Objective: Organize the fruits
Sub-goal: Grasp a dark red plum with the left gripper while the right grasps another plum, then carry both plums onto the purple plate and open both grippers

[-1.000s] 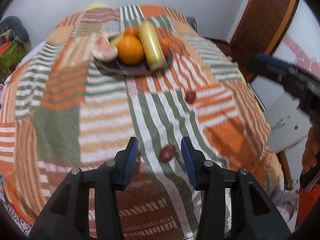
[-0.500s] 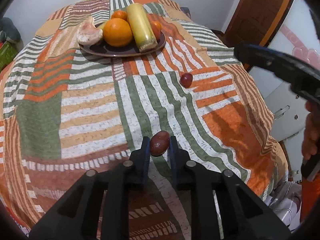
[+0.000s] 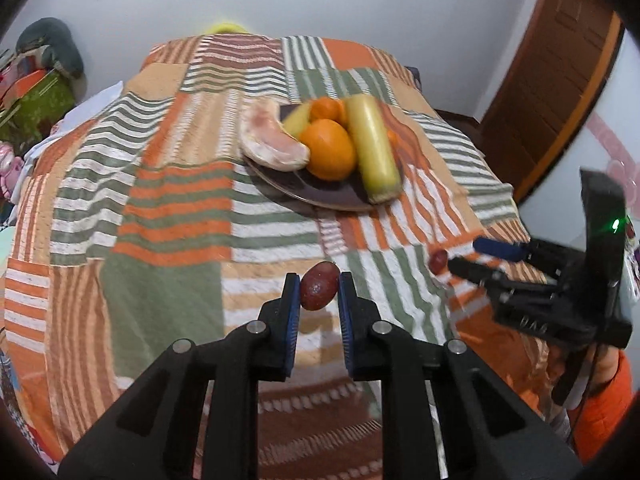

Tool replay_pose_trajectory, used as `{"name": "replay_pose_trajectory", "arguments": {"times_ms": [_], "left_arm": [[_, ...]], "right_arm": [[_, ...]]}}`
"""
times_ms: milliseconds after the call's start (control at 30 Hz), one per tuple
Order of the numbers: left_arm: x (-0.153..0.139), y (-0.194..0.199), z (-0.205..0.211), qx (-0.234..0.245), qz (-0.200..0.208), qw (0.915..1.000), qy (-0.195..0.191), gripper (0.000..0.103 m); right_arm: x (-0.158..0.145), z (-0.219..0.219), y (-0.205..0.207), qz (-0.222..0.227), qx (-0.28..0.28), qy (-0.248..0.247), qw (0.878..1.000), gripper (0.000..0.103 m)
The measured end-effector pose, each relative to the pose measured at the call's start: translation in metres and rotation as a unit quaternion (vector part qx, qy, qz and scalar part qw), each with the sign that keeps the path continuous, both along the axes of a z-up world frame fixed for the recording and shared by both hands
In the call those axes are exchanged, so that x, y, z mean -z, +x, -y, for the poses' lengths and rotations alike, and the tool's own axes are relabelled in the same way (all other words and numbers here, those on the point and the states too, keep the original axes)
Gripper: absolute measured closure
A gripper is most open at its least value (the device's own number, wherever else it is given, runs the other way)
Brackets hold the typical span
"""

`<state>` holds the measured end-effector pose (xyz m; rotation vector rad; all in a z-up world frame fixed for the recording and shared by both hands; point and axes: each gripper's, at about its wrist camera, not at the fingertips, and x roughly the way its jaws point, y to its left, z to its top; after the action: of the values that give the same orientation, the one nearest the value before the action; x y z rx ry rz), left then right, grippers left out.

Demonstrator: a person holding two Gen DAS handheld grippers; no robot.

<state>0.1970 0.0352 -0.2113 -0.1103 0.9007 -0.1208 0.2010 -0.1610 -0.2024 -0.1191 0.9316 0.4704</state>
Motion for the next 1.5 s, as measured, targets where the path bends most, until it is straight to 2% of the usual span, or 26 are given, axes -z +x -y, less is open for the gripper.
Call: {"name": "replay_pose_trajectory", "arguments": {"times_ms": [100, 233, 367, 600, 1033, 1267, 1500], "left_arm": [[0.004, 0.006, -0.007, -0.006, -0.003, 1.0, -0.003, 0.085], [0.011, 0.013, -0.009, -0.007, -0.008, 0.9999, -0.003, 0.085], [0.013, 0.018, -0.007, -0.003, -0.01, 0.9999, -0.006, 0.085], [0.006, 0.027, -0.003, 0.006, 0.004, 0.9999, -0.01, 0.085], [-0.023, 0.063, -0.006, 0.012, 0.043, 0.9988, -0.02, 0.085], [-0.013, 0.083, -0.003, 0.022, 0.033, 0.9988, -0.029, 0.085], [0.006, 0.094, 0.001, 0.031, 0.018, 0.9989, -0.031, 0.085]], "right_arm": [[0.012, -0.006, 0.005, -0.023, -0.009, 0.002, 1.0, 0.058], [0.02, -0.01, 0.01, -0.032, -0.012, -0.002, 0.999, 0.07], [0.019, -0.007, 0.012, -0.028, -0.008, 0.0, 1.0, 0.076], [0.01, -0.005, 0.015, -0.018, -0.006, 0.012, 1.0, 0.077], [-0.043, -0.012, 0.043, 0.049, -0.011, 0.054, 0.997, 0.077], [-0.048, -0.031, 0.057, 0.075, -0.022, 0.045, 0.996, 0.077], [-0.041, -0.043, 0.063, 0.066, -0.04, 0.055, 0.995, 0.077]]}}
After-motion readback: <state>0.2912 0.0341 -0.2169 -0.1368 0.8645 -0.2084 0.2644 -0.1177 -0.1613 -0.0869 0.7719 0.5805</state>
